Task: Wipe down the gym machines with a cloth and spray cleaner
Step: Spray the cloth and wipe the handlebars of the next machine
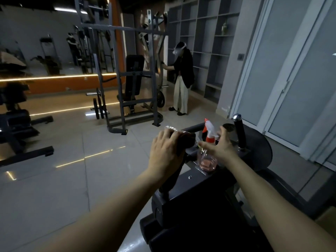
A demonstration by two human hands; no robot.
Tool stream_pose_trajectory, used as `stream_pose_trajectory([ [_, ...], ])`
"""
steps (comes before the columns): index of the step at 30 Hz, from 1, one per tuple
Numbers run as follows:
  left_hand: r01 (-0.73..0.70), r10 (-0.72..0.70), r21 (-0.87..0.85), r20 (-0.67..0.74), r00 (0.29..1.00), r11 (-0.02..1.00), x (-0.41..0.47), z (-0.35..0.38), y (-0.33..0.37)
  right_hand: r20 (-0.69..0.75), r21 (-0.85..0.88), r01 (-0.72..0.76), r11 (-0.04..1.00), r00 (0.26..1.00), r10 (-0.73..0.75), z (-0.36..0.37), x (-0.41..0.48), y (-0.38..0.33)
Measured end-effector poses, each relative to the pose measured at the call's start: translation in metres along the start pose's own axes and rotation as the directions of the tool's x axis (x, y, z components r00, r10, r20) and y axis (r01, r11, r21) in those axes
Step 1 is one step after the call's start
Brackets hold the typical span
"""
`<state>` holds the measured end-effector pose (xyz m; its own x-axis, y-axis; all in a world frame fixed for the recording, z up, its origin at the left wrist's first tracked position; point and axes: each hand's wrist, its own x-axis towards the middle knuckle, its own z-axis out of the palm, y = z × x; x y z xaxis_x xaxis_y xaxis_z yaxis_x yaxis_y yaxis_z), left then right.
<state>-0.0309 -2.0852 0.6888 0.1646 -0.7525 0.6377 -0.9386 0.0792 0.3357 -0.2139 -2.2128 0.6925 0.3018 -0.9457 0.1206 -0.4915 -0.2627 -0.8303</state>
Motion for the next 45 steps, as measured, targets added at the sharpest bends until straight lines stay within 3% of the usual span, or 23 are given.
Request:
stream_pose_trajectory([
  [3,0.078,-0.074,-0.075,0.050,0.996,0.994,0.011,0.003,0.010,0.043,0.117,0.036,0.993,0.998,-0.041,0.006,0.016,0.004],
  [6,0.274,-0.261,-0.081,0.139,0.955,0.958,0.034,0.002,0.014,0.052,0.150,0.120,0.981,0.990,-0.129,0.011,0.029,0.006],
  [10,0.643,-0.570,-0.254,0.309,0.762,0.722,0.062,0.002,0.014,0.017,0.197,0.167,0.966,0.985,-0.174,0.008,0.042,0.013],
  [12,0.727,-0.621,-0.277,0.385,0.683,0.628,0.070,-0.002,0.017,0.054,0.232,0.158,0.960,0.983,-0.175,0.003,0.044,0.019],
  [14,0.761,-0.642,-0.258,0.416,0.644,0.595,0.076,-0.003,0.020,0.085,0.244,0.150,0.958,0.981,-0.175,-0.003,0.045,0.024],
  [16,0.727,-0.642,-0.107,0.393,0.658,0.679,0.079,-0.004,0.021,0.095,0.209,0.143,0.967,0.982,-0.166,-0.006,0.040,0.023],
  [19,0.460,-0.519,0.266,0.224,0.825,0.847,0.079,-0.001,0.039,-0.003,0.060,0.195,0.979,0.981,-0.195,-0.010,0.033,0.023],
  [21,0.324,-0.357,0.222,0.128,0.925,0.920,0.080,0.011,0.060,-0.080,-0.006,0.172,0.985,0.982,-0.172,-0.022,0.025,0.026],
  [23,0.237,-0.248,0.103,0.116,0.962,0.966,0.085,0.029,0.080,-0.131,-0.034,0.142,0.989,0.981,-0.145,-0.041,0.018,0.032],
  [26,0.310,-0.295,-0.059,0.181,0.938,0.949,0.096,0.060,0.098,-0.115,-0.108,0.081,0.991,0.989,-0.093,-0.070,0.010,0.038],
  [30,0.441,-0.380,-0.205,0.279,0.882,0.874,0.100,0.110,0.101,-0.127,-0.272,0.101,0.957,0.982,-0.140,-0.095,0.010,0.042],
  [35,0.507,-0.396,-0.078,0.528,0.751,0.859,0.093,0.155,0.084,-0.155,-0.283,0.057,0.958,0.982,-0.104,-0.096,0.015,0.026],
  [40,0.453,-0.328,-0.068,0.596,0.733,0.889,0.095,0.169,0.070,-0.176,-0.293,-0.022,0.956,0.984,-0.031,-0.090,0.027,0.018],
  [45,0.366,-0.248,-0.034,0.678,0.692,0.930,0.095,0.179,0.059,-0.221,-0.367,0.007,0.930,0.971,-0.095,-0.084,0.026,0.013],
])
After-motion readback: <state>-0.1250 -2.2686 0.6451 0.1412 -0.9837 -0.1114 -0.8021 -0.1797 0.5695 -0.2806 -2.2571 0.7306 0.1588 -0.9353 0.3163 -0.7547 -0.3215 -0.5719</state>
